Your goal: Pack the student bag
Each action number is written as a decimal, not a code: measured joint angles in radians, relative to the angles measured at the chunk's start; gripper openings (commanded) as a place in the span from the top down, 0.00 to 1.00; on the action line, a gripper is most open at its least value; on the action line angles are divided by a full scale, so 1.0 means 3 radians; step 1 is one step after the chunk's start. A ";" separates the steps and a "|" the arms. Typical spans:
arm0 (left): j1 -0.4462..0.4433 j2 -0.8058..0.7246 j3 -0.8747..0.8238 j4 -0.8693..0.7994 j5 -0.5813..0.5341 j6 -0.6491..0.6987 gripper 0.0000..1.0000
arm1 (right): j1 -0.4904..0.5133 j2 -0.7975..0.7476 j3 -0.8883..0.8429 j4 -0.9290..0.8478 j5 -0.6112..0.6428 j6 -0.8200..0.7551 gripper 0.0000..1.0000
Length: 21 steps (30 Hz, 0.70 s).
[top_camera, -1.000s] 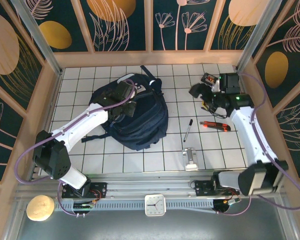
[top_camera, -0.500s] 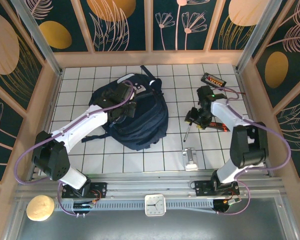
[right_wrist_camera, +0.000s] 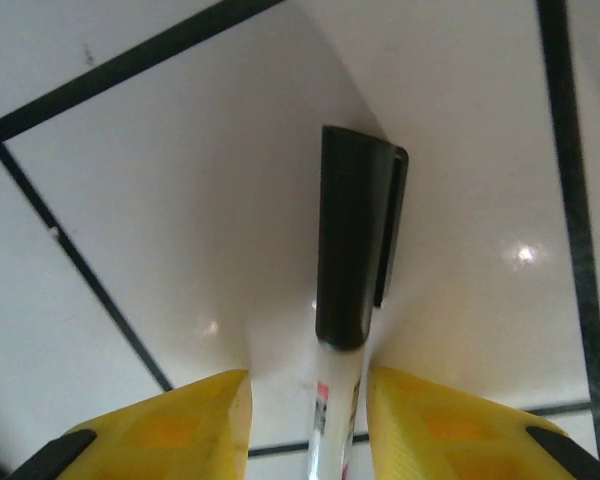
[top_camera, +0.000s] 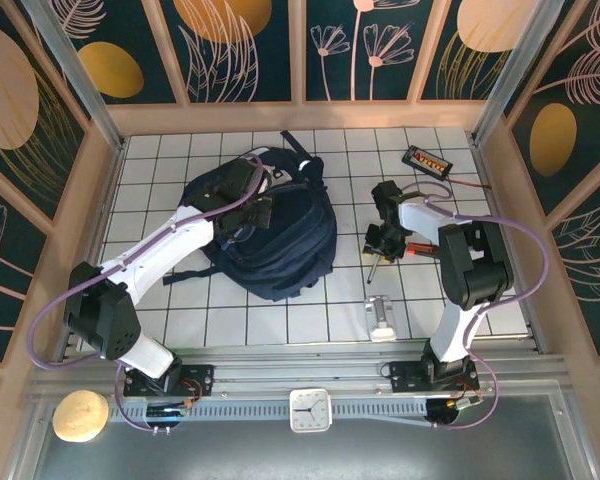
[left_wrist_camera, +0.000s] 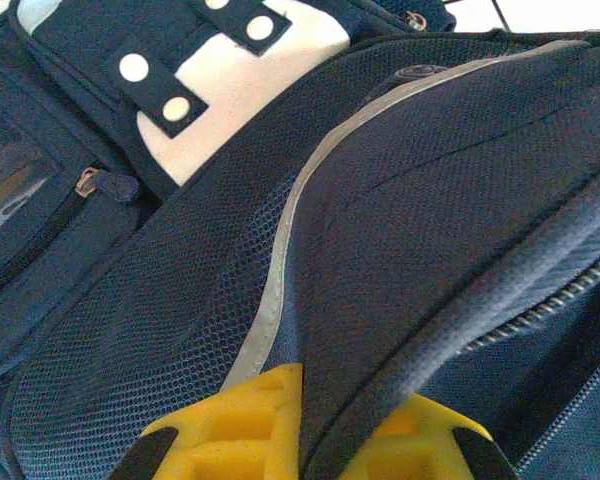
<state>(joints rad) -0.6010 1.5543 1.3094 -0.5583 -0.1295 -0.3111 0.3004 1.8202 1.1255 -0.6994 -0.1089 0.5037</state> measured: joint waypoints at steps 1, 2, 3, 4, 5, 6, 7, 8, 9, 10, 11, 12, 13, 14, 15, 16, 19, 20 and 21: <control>0.0000 0.0000 0.0000 -0.0001 0.0008 -0.0006 1.00 | -0.0004 0.0009 0.0017 -0.0018 0.0004 0.0005 0.69; 0.0000 0.0000 0.0000 -0.0001 0.0009 -0.0008 1.00 | -0.0004 0.0015 0.0034 -0.0024 0.0008 0.0001 0.70; 0.0000 0.0000 0.0000 -0.0003 0.0010 -0.0008 1.00 | -0.0004 0.0034 0.0052 -0.0034 0.0017 -0.0001 0.72; 0.0000 0.0000 0.0000 -0.0005 0.0018 -0.0008 1.00 | -0.0004 0.0055 0.0067 -0.0058 0.0031 -0.0003 0.74; 0.0000 0.0000 0.0000 -0.0009 0.0025 -0.0008 1.00 | -0.0009 0.0066 0.0083 -0.0081 0.0036 -0.0006 0.78; 0.0000 0.0000 0.0000 -0.0011 0.0033 -0.0008 1.00 | -0.0010 0.0075 0.0097 -0.0104 0.0042 -0.0005 0.80; 0.0000 0.0000 0.0000 -0.0011 0.0036 -0.0009 1.00 | -0.0013 0.0086 0.0109 -0.0130 0.0061 -0.0004 0.82; 0.0000 0.0000 0.0000 -0.0013 0.0041 -0.0011 1.00 | -0.0017 0.0095 0.0117 -0.0149 0.0065 -0.0005 0.83; 0.0000 0.0000 0.0000 -0.0014 0.0046 -0.0018 1.00 | -0.0018 0.0095 0.0126 -0.0161 0.0072 -0.0004 0.85; 0.0000 0.0000 0.0000 -0.0017 0.0048 -0.0019 1.00 | -0.0019 0.0095 0.0136 -0.0172 0.0075 -0.0005 0.86; 0.0000 0.0000 0.0000 -0.0020 0.0053 -0.0022 1.00 | -0.0019 0.0097 0.0145 -0.0183 0.0075 -0.0005 0.87; 0.0000 0.0000 0.0000 -0.0022 0.0057 -0.0024 1.00 | -0.0019 0.0097 0.0153 -0.0193 0.0075 -0.0005 0.87; 0.0000 0.0000 0.0001 -0.0023 0.0057 -0.0029 1.00 | -0.0018 0.0097 0.0158 -0.0201 0.0075 -0.0005 0.89; 0.0000 0.0003 0.0006 -0.0025 0.0058 -0.0031 1.00 | -0.0018 0.0097 0.0168 -0.0209 0.0074 -0.0008 0.90; 0.0000 0.0005 0.0017 -0.0025 0.0060 -0.0032 1.00 | -0.0018 0.0097 0.0178 -0.0209 0.0074 -0.0015 0.90; 0.0000 0.0018 0.0038 -0.0038 0.0062 -0.0039 1.00 | -0.0017 0.0097 0.0210 -0.0198 0.0071 -0.0023 0.91; 0.0000 0.0061 0.0109 -0.0072 0.0088 -0.0061 1.00 | -0.0017 0.0084 0.0371 -0.0200 0.0008 -0.0033 0.91; 0.0000 0.0074 0.0130 -0.0079 0.0097 -0.0070 1.00 | -0.0017 0.0066 0.0423 -0.0201 -0.0025 -0.0034 0.91; 0.0003 0.0090 0.0156 -0.0092 0.0116 -0.0081 1.00 | -0.0017 0.0024 0.0483 -0.0206 -0.0081 -0.0038 0.91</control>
<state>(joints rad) -0.6003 1.5814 1.3563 -0.5858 -0.0948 -0.3355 0.2955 1.8275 1.2705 -0.7612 -0.1333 0.4923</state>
